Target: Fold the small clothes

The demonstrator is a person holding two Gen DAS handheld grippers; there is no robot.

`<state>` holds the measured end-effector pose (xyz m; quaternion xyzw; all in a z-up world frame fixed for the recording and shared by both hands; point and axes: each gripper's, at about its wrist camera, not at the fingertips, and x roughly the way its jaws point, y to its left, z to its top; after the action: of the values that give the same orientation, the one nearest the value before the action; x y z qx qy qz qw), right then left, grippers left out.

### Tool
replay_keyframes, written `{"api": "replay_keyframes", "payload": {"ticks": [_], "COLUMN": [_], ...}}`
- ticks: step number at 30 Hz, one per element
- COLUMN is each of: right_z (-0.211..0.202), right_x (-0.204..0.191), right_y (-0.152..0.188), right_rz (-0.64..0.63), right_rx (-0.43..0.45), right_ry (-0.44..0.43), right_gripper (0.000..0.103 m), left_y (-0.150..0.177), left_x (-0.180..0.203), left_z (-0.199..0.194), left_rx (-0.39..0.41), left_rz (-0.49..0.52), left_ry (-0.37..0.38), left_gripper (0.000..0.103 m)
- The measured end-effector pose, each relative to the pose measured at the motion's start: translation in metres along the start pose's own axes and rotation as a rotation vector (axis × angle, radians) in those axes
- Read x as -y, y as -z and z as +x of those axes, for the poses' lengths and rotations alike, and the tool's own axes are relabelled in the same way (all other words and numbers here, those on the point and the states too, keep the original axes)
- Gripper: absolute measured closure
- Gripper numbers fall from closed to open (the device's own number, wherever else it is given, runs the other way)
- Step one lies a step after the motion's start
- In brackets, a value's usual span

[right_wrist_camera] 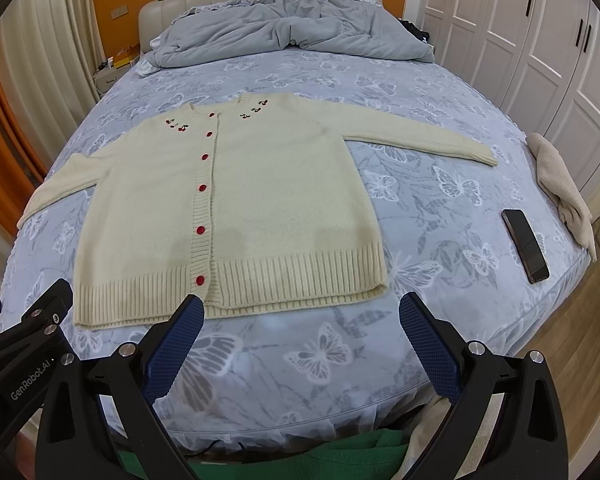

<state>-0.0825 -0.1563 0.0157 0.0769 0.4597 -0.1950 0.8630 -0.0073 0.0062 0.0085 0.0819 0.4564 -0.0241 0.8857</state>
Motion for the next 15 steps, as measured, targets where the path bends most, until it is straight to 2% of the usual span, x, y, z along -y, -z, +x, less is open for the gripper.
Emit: {"api": "replay_keyframes", "payload": {"ticks": [15], "right_z": [-0.0005], "right_x": [0.0002], "right_y": [-0.0023], "right_rz": [0.004], "right_rx": [0.000], "right_ry": [-0.002], "right_gripper": [0.006], "left_y": [-0.0032], "left_x": [-0.0024], "left_z": [-0.0036], "left_rx": [0.010], "left_rz": [-0.004], "left_ry": [-0.009], "left_gripper": [0.005]}}
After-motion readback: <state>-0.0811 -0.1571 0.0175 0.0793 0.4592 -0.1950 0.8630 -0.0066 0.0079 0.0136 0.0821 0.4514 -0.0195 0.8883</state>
